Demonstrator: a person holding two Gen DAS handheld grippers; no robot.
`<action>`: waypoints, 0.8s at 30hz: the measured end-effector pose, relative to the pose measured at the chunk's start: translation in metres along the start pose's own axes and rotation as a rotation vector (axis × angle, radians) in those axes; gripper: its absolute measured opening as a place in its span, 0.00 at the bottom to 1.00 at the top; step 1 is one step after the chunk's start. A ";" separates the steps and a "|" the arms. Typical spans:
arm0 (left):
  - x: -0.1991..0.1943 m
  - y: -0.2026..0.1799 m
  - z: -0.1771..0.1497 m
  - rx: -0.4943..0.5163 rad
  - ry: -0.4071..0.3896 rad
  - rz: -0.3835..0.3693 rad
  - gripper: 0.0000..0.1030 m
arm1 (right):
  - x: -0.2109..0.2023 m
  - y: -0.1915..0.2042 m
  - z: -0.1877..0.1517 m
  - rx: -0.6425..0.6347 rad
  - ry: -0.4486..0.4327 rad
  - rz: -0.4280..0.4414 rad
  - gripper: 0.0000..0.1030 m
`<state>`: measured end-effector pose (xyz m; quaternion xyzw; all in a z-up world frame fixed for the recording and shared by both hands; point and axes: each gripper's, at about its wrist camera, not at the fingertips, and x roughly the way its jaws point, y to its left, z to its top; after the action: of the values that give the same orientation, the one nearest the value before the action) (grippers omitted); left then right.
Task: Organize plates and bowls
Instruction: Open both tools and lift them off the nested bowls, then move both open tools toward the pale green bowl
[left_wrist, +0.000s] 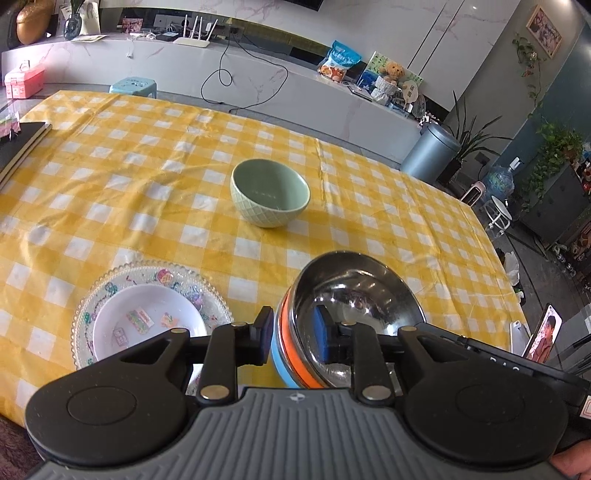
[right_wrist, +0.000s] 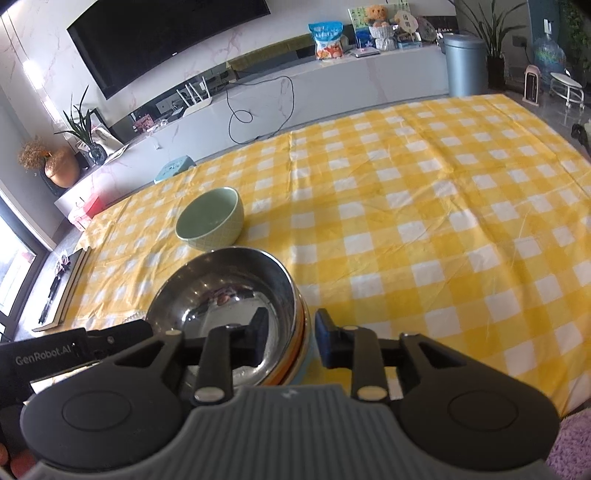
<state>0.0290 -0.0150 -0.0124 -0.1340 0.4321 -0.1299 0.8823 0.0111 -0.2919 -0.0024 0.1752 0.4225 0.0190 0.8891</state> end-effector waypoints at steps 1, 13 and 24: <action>-0.001 0.000 0.002 0.002 -0.003 -0.002 0.28 | -0.001 0.001 0.001 -0.003 -0.003 0.009 0.30; -0.008 0.009 0.046 0.031 -0.091 0.031 0.36 | 0.011 0.024 0.033 -0.095 -0.043 0.062 0.37; 0.022 0.029 0.076 0.016 -0.081 0.050 0.40 | 0.050 0.050 0.071 -0.190 -0.001 0.079 0.41</action>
<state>0.1059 0.0141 0.0064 -0.1212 0.3980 -0.1058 0.9032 0.1029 -0.2568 0.0176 0.1066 0.4113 0.0940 0.9003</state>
